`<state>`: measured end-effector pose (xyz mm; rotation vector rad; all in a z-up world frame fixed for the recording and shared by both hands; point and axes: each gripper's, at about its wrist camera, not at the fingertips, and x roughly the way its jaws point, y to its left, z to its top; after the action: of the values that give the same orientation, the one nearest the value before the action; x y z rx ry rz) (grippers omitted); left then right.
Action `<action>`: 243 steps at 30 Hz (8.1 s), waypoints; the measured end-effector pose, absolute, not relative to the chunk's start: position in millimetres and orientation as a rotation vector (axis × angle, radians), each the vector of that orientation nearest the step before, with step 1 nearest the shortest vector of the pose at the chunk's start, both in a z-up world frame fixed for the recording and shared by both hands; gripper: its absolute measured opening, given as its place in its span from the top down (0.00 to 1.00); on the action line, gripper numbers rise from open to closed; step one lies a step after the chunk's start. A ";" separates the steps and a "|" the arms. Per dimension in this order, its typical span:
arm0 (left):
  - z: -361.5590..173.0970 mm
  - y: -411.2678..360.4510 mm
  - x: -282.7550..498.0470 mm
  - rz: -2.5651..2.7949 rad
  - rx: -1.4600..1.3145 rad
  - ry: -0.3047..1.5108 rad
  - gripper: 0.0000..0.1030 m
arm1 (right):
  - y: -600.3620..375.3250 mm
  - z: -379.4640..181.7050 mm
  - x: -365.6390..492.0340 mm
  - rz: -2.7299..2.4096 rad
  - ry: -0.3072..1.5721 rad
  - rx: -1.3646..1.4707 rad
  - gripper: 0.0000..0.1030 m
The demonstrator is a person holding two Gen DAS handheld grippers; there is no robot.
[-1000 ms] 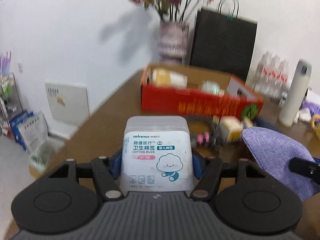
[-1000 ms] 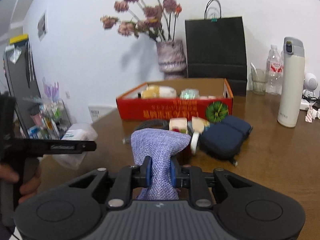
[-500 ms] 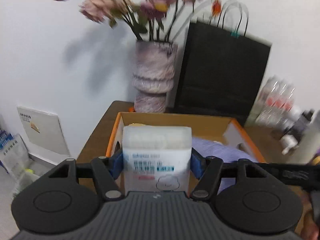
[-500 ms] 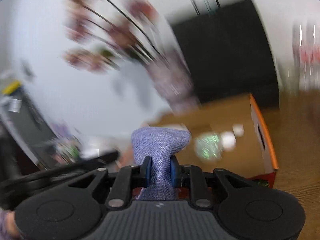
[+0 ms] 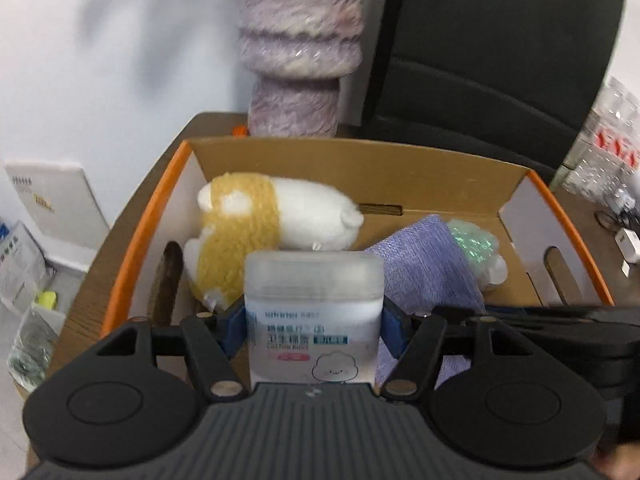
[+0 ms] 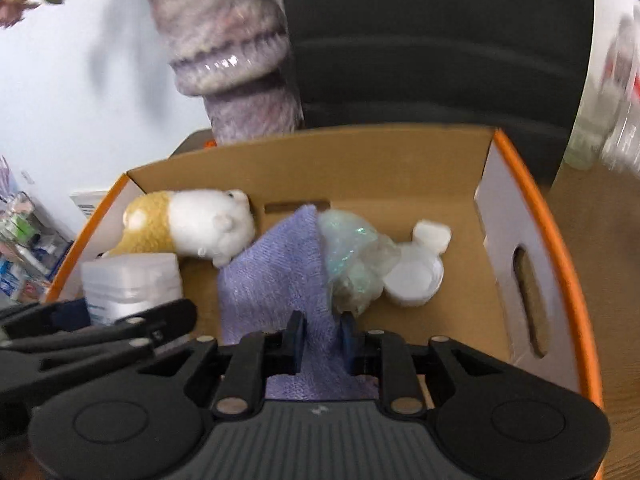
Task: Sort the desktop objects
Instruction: 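Place the pouch and cotton-bud box into the cardboard box, opening both tools, then withdraw both tools from the box back to the table, then grasp the red flower with the left tool while the right tool grasps a white cap, then lift the red flower with the left tool while the right tool lifts the white cap, then carry flower and cap over the cardboard box and open both tools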
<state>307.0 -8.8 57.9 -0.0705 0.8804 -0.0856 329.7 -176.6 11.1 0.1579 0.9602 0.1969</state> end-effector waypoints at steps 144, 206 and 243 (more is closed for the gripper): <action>59.5 -21.8 12.0 -0.575 -0.238 0.675 0.68 | -197.5 16.1 -20.5 0.509 0.475 -0.071 0.54; 19.6 -26.7 -27.9 -0.270 -0.066 0.666 0.52 | -195.9 -0.7 -27.3 0.300 0.682 -0.007 0.53; 66.9 21.8 241.2 0.022 0.008 0.646 0.53 | -222.2 82.5 242.4 0.288 0.683 0.034 0.63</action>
<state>241.2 21.8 66.9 0.0080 0.6465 0.0222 242.4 -222.2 82.5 0.0340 0.6825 0.2880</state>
